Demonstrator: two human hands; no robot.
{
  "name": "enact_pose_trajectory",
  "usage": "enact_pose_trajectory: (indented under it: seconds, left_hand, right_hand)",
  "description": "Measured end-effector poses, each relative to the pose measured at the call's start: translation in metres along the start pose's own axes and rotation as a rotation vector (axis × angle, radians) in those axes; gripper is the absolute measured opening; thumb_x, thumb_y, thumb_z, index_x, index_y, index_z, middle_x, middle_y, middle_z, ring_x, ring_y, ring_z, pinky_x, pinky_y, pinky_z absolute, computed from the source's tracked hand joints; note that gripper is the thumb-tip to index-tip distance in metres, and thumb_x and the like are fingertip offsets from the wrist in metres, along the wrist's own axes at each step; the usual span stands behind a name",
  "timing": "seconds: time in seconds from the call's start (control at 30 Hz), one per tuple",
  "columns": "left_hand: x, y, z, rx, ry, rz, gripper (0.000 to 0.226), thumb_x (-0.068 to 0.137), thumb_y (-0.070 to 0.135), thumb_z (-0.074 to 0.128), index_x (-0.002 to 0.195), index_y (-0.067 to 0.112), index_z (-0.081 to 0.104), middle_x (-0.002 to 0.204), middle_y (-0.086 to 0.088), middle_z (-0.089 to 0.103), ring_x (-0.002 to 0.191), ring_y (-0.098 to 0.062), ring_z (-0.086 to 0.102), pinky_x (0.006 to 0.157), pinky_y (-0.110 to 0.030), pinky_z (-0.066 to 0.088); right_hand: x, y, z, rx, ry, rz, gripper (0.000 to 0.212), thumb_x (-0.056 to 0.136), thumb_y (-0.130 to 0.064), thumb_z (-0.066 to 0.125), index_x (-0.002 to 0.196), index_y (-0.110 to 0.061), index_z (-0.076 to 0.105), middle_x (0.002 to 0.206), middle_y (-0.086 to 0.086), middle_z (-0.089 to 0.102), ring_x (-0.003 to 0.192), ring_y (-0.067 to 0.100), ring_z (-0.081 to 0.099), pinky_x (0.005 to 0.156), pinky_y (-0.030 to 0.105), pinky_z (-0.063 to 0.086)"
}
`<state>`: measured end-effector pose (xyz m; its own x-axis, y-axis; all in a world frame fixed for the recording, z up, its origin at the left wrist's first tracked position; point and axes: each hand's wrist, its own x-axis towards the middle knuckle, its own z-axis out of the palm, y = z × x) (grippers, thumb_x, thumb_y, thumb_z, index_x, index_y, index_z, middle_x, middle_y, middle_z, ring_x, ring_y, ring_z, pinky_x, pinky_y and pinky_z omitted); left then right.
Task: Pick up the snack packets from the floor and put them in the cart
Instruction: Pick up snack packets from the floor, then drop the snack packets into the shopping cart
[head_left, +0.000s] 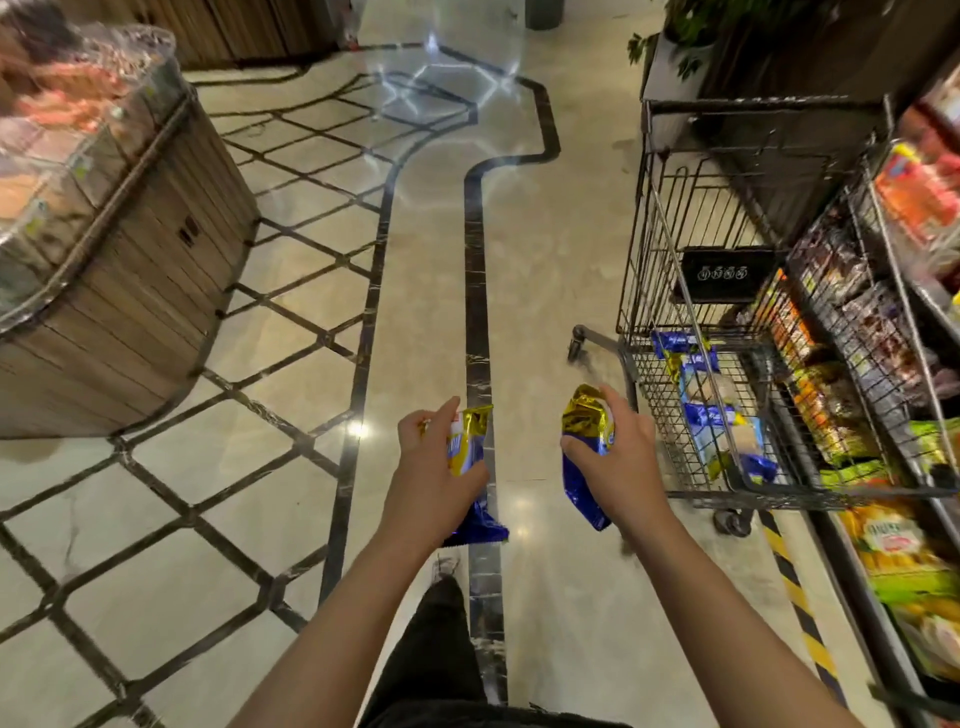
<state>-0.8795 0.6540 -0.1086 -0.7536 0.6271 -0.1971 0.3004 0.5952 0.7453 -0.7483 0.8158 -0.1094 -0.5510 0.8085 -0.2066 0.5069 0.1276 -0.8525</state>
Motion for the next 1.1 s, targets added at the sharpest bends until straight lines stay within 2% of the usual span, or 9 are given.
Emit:
enact_pose_trajectory:
  seconds: [0.03,0.1,0.13,0.37,0.47,0.67,0.87,1.0,1.1]
  left_hand:
    - [0.017,0.0,0.002,0.0,-0.019,-0.002,0.076,0.09,0.03,0.069,0.152,0.036,0.025,0.145,0.008,0.025,0.102,0.002,0.039,0.072,0.006,0.033]
    - [0.051,0.001,0.004,-0.033,-0.059,0.001,0.076,0.09,0.028,0.07,0.152,0.037,0.025,0.146,0.007,0.025,0.104,0.001,0.042,0.084,-0.008,0.035]
    - [0.069,0.0,0.004,-0.047,-0.078,0.01,0.077,0.089,0.027,0.07,0.151,0.038,0.026,0.145,0.006,0.025,0.103,0.0,0.044,0.085,-0.013,0.037]
    - [0.185,0.004,-0.004,0.027,-0.227,0.134,0.078,0.087,0.029,0.071,0.152,0.035,0.027,0.145,0.009,0.022,0.103,-0.006,0.05,0.084,-0.018,0.041]
    - [0.23,0.01,-0.009,0.058,-0.308,0.175,0.076,0.088,0.029,0.069,0.151,0.034,0.028,0.147,0.006,0.022,0.103,-0.009,0.052,0.085,-0.019,0.042]
    - [0.304,0.037,-0.006,0.022,-0.371,0.222,0.078,0.087,0.029,0.07,0.153,0.035,0.028,0.145,0.005,0.025,0.12,-0.017,0.051,0.099,-0.031,0.047]
    - [0.353,0.073,0.02,0.017,-0.427,0.278,0.078,0.087,0.03,0.07,0.152,0.036,0.028,0.141,0.007,0.026,0.112,-0.012,0.052,0.089,-0.022,0.04]
    - [0.376,0.1,0.043,0.033,-0.472,0.29,0.077,0.088,0.03,0.069,0.152,0.034,0.028,0.14,0.007,0.025,0.103,-0.006,0.048,0.084,-0.016,0.038]
    - [0.394,0.125,0.066,0.065,-0.485,0.308,0.076,0.088,0.028,0.069,0.152,0.034,0.028,0.137,0.009,0.024,0.093,-0.001,0.046,0.07,0.002,0.034]
  right_hand:
    - [0.013,-0.001,0.001,-0.006,0.012,0.021,0.075,0.088,-0.023,0.072,0.15,-0.033,0.032,0.144,0.003,0.03,0.103,0.006,0.038,0.091,0.021,0.031]
    - [0.038,-0.001,0.005,-0.03,0.035,0.055,0.076,0.088,-0.024,0.072,0.151,-0.032,0.031,0.147,0.002,0.029,0.104,0.004,0.035,0.093,0.02,0.029]
    - [0.05,-0.002,0.008,-0.042,0.05,0.069,0.076,0.088,-0.024,0.072,0.151,-0.032,0.031,0.148,0.002,0.029,0.105,0.003,0.035,0.093,0.019,0.028]
    - [0.136,-0.021,0.033,-0.075,0.179,0.158,0.075,0.088,-0.025,0.072,0.151,-0.034,0.031,0.147,0.001,0.033,0.105,0.002,0.034,0.093,0.02,0.029]
    - [0.164,-0.03,0.037,-0.028,0.264,0.212,0.076,0.087,-0.026,0.072,0.151,-0.034,0.031,0.145,0.002,0.032,0.11,0.005,0.036,0.095,0.024,0.032]
    - [0.205,-0.038,0.027,-0.015,0.365,0.301,0.075,0.087,-0.028,0.073,0.149,-0.039,0.032,0.14,0.003,0.032,0.111,0.017,0.047,0.097,0.028,0.037]
    - [0.241,-0.035,0.01,0.021,0.407,0.348,0.074,0.087,-0.028,0.073,0.148,-0.041,0.032,0.14,0.002,0.031,0.091,0.006,0.043,0.087,0.025,0.034]
    - [0.274,-0.021,-0.012,0.059,0.443,0.376,0.073,0.088,-0.03,0.073,0.149,-0.038,0.033,0.145,0.002,0.033,0.106,0.009,0.039,0.092,0.027,0.032]
    - [0.304,-0.014,-0.039,0.127,0.471,0.375,0.073,0.089,-0.031,0.072,0.149,-0.04,0.032,0.148,-0.001,0.031,0.121,0.009,0.036,0.095,0.027,0.03]
